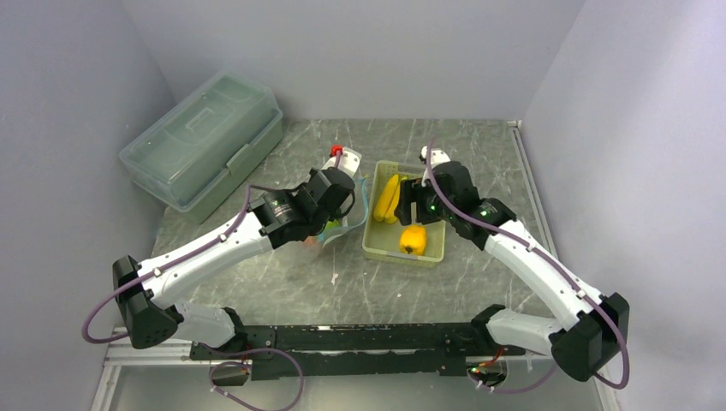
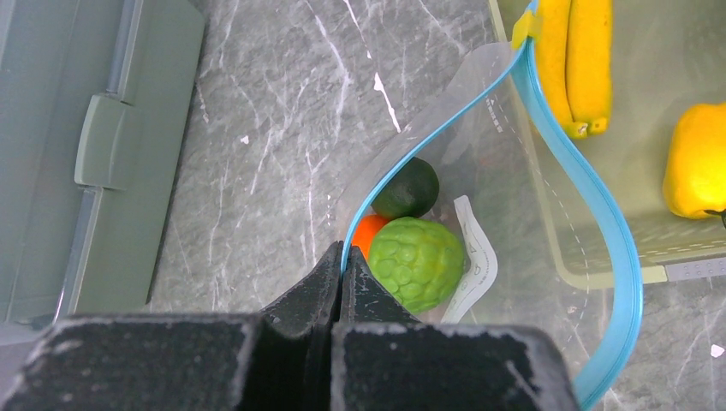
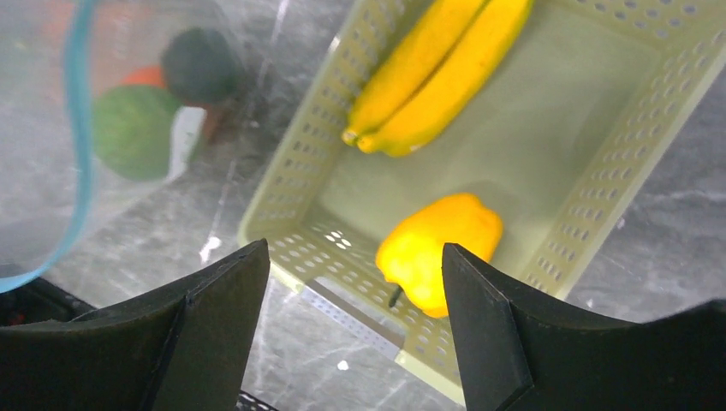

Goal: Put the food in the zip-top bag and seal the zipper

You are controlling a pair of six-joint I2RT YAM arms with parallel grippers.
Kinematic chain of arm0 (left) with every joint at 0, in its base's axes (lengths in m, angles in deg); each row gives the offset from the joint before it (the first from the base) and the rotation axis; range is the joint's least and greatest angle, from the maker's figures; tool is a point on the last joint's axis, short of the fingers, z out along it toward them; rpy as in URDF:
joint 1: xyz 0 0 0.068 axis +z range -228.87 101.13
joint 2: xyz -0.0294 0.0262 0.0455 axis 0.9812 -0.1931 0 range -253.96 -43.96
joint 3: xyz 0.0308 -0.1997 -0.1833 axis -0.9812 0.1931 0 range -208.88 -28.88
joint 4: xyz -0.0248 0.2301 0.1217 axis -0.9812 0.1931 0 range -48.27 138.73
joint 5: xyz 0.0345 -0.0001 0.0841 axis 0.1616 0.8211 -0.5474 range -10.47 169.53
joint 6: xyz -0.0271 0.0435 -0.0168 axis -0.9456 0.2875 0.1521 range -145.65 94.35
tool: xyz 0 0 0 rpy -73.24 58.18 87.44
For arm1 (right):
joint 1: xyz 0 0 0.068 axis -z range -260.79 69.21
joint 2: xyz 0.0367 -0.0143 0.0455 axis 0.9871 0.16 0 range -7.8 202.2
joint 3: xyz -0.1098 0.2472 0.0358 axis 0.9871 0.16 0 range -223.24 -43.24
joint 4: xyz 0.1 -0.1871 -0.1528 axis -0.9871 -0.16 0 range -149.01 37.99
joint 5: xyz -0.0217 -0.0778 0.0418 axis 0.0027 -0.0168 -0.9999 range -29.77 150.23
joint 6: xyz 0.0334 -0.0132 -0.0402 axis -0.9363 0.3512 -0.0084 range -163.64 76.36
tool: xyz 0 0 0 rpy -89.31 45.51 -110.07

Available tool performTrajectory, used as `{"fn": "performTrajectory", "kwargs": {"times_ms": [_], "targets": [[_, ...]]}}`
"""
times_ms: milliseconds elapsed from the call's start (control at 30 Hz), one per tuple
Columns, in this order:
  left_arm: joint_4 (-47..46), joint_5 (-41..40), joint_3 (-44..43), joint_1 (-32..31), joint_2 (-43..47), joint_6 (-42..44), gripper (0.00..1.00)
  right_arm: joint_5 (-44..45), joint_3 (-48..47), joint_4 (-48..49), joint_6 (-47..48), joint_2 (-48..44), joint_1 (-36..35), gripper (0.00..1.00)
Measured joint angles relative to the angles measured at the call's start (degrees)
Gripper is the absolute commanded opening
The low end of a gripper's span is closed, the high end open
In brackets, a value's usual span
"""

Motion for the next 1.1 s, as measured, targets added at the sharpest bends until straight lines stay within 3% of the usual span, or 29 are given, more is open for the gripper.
{"fn": "performTrajectory", "kwargs": {"times_ms": [467, 933, 1100], "targets": [[0.0, 0.0, 0.1, 0.0, 0.1, 0.0, 0.0, 11.6, 6.6, -2.6, -2.4, 7.5, -3.1, 0.86], [-0.5, 0.2, 1.5, 0.0, 1.6, 0.1, 0.0, 13.2, 8.1, 0.4, -7.4, 16.3, -4.5, 0.91], [-0.5, 0.2, 2.0, 0.0, 2.4, 0.2, 0.0, 13.2, 9.0, 1.3, -8.3, 17.4, -4.7, 0.87]]}}
